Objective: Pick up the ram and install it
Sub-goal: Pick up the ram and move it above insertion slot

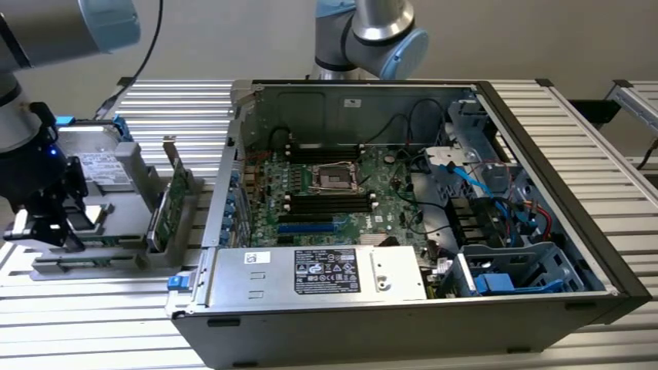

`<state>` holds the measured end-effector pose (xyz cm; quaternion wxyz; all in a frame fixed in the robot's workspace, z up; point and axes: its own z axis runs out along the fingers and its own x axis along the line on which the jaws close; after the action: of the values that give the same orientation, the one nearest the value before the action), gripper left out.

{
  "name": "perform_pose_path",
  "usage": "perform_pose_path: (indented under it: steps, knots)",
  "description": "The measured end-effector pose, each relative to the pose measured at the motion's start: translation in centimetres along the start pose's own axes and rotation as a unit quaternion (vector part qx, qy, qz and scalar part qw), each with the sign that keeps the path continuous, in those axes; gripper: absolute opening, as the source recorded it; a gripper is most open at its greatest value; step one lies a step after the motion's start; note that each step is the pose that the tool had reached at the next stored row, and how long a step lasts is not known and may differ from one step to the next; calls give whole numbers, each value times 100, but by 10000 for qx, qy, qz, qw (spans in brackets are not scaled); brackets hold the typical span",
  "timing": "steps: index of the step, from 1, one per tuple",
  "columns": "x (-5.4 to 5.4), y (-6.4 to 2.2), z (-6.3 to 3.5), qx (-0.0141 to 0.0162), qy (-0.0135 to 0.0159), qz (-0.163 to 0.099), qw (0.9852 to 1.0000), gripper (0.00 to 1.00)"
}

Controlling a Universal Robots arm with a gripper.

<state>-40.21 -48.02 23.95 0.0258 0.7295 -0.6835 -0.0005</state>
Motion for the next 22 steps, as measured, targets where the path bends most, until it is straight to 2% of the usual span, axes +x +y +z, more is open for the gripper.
perform_pose_path:
  steps: [7,22]
  knots:
    - [1,-62,126,0,0,-2,10000,42]
    - [52,-68,401,0,0,-3,10000,42]
